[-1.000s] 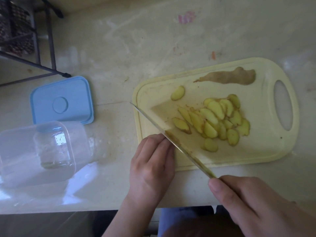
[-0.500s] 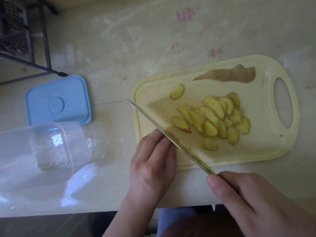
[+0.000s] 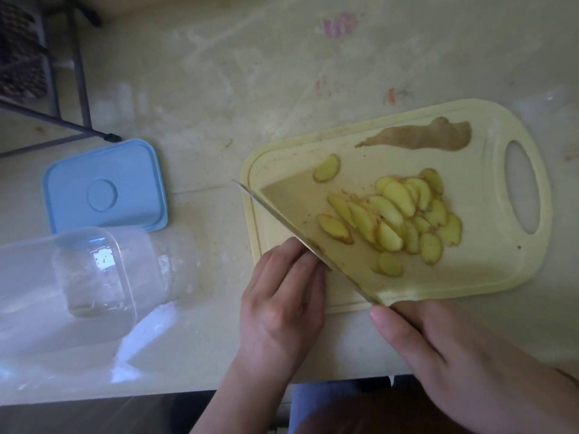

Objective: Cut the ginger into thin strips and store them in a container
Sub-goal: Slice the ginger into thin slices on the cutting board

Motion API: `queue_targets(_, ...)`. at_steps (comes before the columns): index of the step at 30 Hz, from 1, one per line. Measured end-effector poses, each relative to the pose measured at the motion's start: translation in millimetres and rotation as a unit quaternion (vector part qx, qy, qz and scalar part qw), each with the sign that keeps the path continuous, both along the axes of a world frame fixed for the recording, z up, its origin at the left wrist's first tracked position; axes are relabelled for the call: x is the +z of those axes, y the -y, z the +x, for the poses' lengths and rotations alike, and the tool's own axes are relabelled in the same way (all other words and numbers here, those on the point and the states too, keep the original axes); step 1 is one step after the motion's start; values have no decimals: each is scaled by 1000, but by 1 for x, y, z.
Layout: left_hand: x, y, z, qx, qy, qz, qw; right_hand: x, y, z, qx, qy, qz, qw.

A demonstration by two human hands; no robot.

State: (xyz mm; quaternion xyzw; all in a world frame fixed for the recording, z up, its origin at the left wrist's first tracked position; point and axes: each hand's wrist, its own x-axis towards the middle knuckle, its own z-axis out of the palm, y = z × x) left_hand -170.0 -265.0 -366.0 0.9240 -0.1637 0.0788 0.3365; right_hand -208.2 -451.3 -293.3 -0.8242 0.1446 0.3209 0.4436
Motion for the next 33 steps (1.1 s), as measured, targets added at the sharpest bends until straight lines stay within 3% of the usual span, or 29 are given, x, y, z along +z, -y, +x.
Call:
queue_targets(15,-5,-1,-4,18,-21,-33,999,2,2,13,-2,-62,62,996)
queue_targets(25,-1,-2,-3,19,-20,-25,999,5,-3,-7,-25,55,-20,998)
queue_targets(29,0,-2,-2,21,-24,-16,999,4,-8,-21,-40,165,-87,982)
queue_targets(31,1,-2,-1,19,-27,-12,999,6,-11,-24,-41,171,-100,979)
queue_targets(33,0,-3,-2,18,-25,-9,999,9,-12,-19,-52,121,-91,987)
